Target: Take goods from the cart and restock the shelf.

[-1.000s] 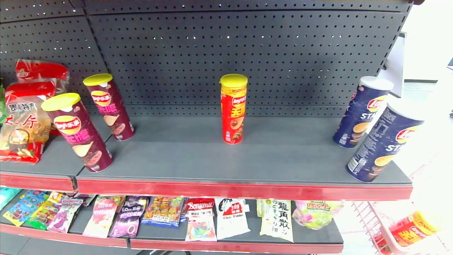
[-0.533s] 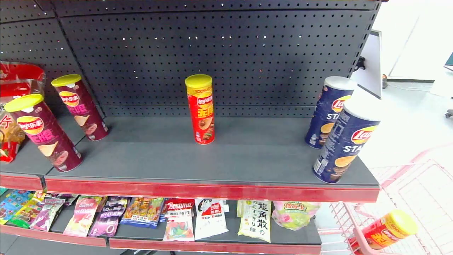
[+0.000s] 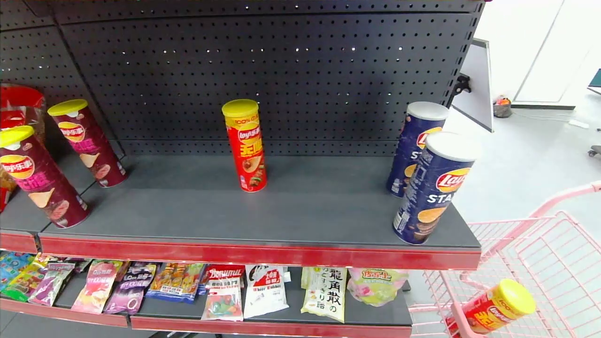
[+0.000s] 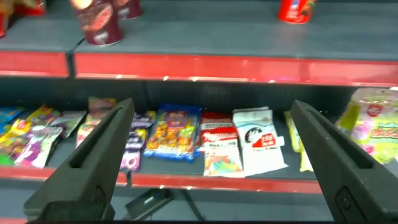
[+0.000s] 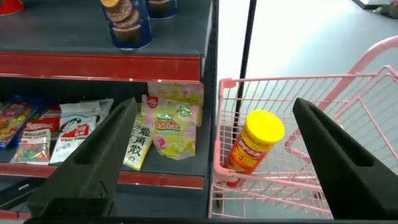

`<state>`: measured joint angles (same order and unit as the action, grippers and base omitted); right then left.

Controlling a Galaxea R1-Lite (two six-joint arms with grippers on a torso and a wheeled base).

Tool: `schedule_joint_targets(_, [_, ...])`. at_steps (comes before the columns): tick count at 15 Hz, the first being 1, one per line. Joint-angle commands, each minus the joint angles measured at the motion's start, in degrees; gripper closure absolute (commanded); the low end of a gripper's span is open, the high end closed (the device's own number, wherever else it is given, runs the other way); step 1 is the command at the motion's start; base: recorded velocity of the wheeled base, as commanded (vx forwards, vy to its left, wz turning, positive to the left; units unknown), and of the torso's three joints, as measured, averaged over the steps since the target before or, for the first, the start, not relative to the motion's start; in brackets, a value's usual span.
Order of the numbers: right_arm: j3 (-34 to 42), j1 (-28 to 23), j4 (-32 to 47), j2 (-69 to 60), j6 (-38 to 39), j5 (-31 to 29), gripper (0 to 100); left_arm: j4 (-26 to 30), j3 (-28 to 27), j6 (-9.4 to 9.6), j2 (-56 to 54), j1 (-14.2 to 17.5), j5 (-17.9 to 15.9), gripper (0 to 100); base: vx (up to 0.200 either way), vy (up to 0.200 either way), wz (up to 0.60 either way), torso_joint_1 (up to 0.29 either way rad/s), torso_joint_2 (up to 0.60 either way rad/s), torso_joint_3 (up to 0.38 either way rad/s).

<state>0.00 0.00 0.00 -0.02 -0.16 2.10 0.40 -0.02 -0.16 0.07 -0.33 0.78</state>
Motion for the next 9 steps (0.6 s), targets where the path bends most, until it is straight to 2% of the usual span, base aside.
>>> schedule_joint_targets(1, [0.0, 0.0, -0.1, 0.0, 0.0, 0.0, 0, 0.1, 0.0, -0.02, 0.0, 0.0, 0.0, 0, 0.000, 0.000, -0.60, -0.002, 0.00, 0.007])
schedule_joint_targets(7, [0.0, 0.0, -0.1, 0.0, 0.1, 0.0, 0, 0.1, 0.0, -0.02, 0.0, 0.0, 0.0, 0, 0.000, 0.000, -0.60, 0.008, 0.00, 0.002])
schedule_joint_targets(9, [0.0, 0.0, -0.1, 0.0, 0.1, -0.1, 0, 0.0, 0.0, -0.02, 0.0, 0.0, 0.0, 0, 0.000, 0.000, 0.00, 0.000, 0.00, 0.000])
